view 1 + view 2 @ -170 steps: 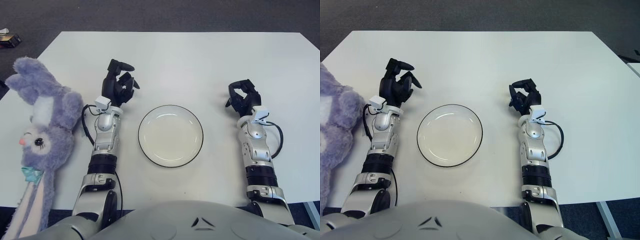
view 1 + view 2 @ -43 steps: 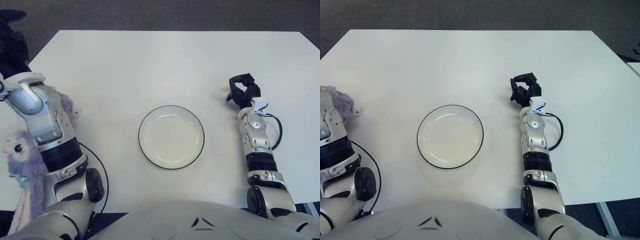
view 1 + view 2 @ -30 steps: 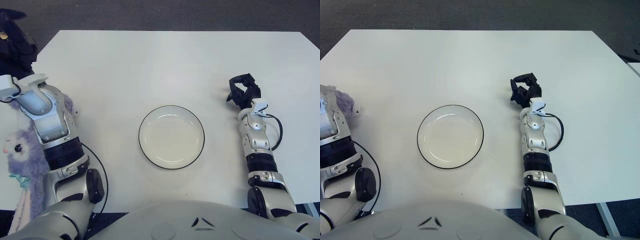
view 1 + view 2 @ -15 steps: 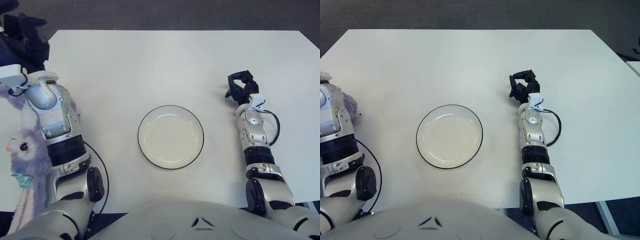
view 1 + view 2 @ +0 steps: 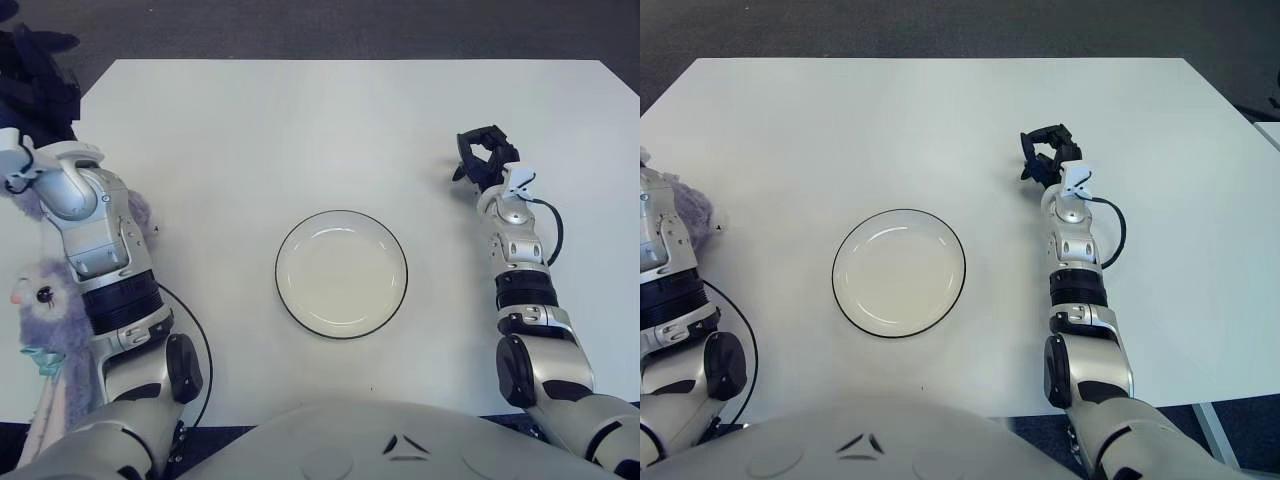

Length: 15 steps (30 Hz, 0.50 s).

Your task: Put the doll into the plate.

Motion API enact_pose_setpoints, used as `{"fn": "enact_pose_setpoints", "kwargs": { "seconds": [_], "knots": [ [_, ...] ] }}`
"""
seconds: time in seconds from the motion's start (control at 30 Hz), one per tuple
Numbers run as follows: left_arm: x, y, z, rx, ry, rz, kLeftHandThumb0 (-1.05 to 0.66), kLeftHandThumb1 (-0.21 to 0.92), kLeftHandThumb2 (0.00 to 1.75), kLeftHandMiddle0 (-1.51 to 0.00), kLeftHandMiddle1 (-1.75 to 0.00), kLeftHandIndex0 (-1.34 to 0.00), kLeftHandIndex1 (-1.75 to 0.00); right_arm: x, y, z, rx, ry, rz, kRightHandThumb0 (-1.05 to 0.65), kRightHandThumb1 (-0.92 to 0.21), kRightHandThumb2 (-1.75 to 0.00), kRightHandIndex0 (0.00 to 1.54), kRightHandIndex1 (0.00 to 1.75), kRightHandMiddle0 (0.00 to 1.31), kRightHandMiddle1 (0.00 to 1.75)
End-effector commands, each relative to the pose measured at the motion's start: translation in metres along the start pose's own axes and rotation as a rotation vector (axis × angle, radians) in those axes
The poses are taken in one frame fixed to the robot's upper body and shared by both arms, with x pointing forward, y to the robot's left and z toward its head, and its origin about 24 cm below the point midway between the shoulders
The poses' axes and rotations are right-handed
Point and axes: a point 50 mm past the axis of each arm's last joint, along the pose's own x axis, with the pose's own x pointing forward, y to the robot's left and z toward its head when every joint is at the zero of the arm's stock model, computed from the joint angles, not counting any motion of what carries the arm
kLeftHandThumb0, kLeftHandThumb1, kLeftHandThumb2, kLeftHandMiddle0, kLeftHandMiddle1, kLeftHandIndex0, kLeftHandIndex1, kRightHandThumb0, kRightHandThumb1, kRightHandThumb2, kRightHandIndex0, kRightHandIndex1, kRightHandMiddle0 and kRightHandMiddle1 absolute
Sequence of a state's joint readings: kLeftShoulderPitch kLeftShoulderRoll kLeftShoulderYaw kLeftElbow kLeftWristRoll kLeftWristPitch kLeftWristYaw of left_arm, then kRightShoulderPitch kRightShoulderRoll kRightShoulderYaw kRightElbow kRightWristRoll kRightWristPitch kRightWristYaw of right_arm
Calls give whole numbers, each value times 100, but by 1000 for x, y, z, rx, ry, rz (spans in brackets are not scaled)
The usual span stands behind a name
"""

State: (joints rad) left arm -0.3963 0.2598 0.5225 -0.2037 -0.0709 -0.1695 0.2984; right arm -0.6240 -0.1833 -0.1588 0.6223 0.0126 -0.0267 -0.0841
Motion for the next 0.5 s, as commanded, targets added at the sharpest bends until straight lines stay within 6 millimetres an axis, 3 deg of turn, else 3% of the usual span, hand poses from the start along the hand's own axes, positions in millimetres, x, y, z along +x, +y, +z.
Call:
{"fn": "enact_pose_setpoints", "kwargs": {
  "seconds": [0.0, 0.23, 0.33, 0.47],
  "knots": [
    [-1, 8, 4, 34, -6, 41, -35, 92, 40, -65, -139, -33, -161, 20, 14, 34, -25, -89, 52, -35, -92, -35, 89, 175, 38, 156],
    [0, 9, 5, 37, -1, 45, -35, 92, 38, -65, -139, -34, -160, 23, 16, 34, -27, -94, 55, -35, -92, -35, 89, 175, 38, 156],
    [0, 11, 8, 100, -10, 45, -35, 92, 39, -65, -138, -34, -161, 35, 42, 65, 5, -199, 160, -35, -92, -35, 88, 175, 38, 157],
    [-1, 13, 9, 118, -9, 49, -35, 92, 40, -64, -137, -33, -162, 38, 52, 76, 15, -240, 195, -35, -92, -36, 88, 175, 37, 157]
  ]
}}
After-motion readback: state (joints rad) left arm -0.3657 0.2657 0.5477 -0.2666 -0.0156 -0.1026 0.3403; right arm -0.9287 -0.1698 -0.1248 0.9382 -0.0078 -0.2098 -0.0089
